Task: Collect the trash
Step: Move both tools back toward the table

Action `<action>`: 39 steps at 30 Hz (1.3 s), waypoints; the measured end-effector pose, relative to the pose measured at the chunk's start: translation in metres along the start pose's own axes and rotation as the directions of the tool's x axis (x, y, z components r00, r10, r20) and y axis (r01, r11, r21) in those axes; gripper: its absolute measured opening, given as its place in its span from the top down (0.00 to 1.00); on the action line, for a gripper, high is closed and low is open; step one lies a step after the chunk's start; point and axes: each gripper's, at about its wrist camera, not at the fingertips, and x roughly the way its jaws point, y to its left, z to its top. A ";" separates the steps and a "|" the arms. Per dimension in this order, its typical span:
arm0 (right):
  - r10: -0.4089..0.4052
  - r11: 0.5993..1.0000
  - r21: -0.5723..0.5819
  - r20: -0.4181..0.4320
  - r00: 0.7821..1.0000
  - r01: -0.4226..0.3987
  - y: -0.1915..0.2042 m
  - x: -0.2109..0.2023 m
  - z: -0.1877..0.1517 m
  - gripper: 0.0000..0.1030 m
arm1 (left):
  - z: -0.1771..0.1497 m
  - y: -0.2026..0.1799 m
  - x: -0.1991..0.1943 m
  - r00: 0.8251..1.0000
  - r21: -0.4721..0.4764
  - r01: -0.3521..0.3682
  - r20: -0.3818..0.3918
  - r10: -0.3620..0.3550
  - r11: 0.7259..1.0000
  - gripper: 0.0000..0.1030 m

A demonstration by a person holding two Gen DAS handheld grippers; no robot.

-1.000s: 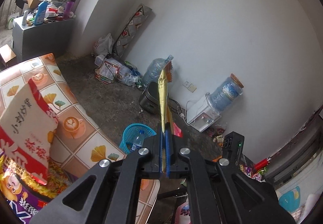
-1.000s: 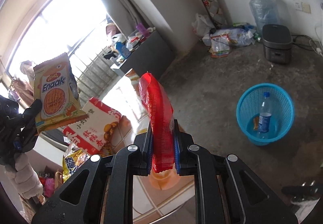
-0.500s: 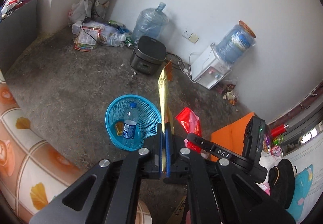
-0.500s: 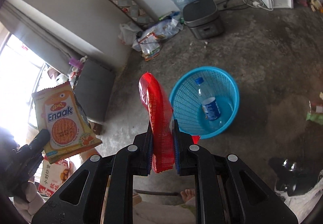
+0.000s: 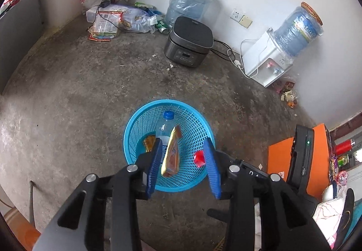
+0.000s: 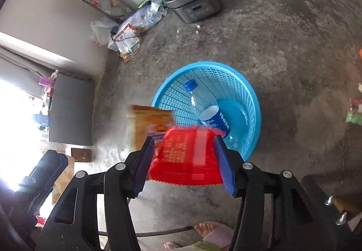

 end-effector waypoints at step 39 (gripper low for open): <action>0.325 0.778 -0.624 0.507 0.799 0.079 0.172 -0.214 -0.131 0.08 | -0.112 0.036 -0.381 0.785 -0.050 -0.108 0.609 0.116 0.993 0.06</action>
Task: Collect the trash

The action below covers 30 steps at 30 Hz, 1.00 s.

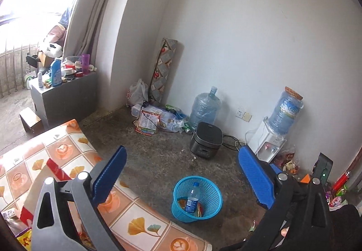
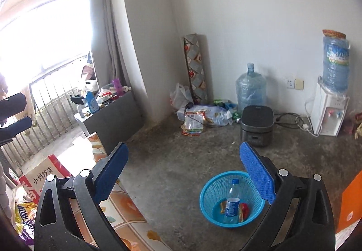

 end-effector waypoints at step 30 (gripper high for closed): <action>0.433 0.898 0.022 -0.209 0.877 -0.439 0.122 0.001 -0.012 0.15 | -0.073 0.162 -0.202 0.937 -0.289 -0.288 0.113 0.331 0.913 0.08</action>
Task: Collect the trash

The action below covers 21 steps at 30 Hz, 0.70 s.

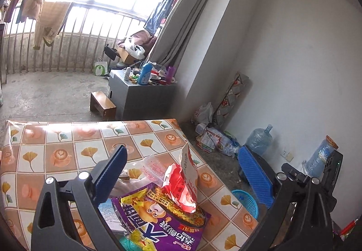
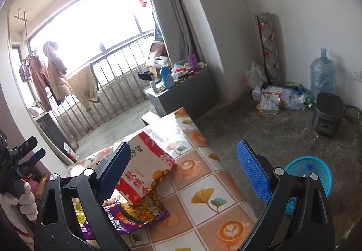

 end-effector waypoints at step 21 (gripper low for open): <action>0.336 0.886 0.443 -0.407 0.850 -0.138 0.004 0.116 -0.044 0.34 | -0.006 0.063 0.051 0.993 -0.232 0.068 -0.083 -0.089 0.970 0.53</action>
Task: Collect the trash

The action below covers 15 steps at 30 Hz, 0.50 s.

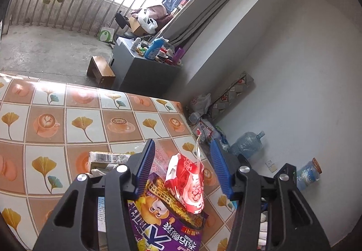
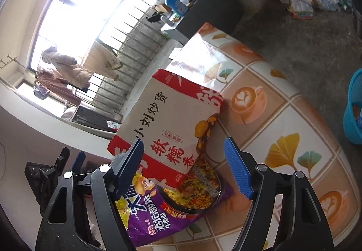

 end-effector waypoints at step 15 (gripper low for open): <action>0.039 0.974 0.227 -0.160 0.986 -0.002 -0.010 0.056 -0.006 0.35 | 0.008 -0.029 0.049 0.980 0.092 0.146 -0.148 -0.131 0.985 0.54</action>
